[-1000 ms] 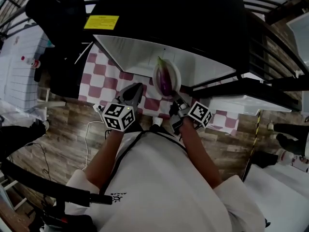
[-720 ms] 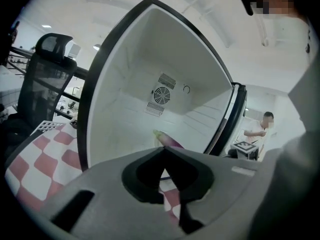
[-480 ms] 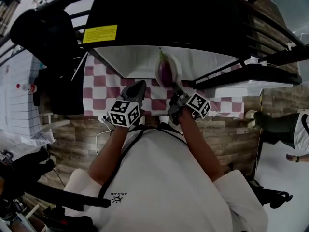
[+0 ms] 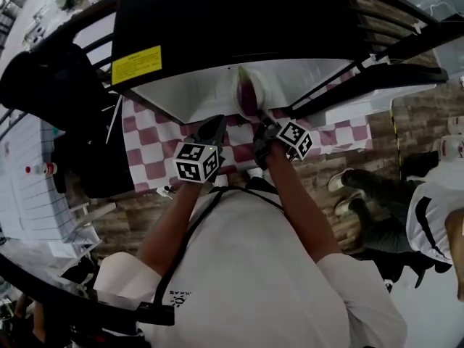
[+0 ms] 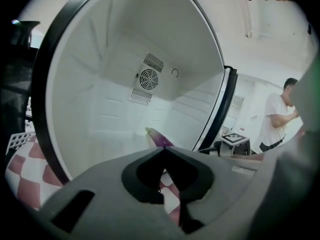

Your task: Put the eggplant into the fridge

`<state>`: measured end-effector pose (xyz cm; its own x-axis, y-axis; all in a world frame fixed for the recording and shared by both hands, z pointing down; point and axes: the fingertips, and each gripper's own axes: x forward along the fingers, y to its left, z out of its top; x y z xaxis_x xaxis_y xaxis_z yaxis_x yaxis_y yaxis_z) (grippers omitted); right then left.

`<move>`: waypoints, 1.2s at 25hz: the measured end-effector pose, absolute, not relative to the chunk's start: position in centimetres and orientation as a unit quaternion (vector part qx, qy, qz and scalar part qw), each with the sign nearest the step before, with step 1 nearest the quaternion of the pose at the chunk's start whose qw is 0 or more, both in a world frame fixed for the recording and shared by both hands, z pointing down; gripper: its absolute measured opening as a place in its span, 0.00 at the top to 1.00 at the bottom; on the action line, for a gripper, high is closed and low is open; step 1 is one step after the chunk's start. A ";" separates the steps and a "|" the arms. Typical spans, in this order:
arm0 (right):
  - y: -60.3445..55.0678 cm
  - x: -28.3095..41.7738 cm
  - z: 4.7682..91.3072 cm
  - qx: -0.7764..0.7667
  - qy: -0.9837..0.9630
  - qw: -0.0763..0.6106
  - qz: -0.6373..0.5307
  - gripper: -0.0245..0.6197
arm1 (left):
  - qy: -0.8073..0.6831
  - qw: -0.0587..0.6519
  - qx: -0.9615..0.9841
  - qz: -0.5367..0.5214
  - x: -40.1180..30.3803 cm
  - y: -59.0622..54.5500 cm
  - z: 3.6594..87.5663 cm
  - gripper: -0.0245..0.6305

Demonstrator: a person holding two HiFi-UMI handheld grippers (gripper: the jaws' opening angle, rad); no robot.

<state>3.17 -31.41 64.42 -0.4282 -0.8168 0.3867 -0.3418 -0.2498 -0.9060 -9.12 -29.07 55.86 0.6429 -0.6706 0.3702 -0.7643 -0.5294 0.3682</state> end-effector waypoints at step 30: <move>-36.6 3.4 67.3 -0.547 0.531 0.181 -0.621 0.92 | -0.375 0.220 0.889 0.143 -6.5 -30.9 57.7 0.96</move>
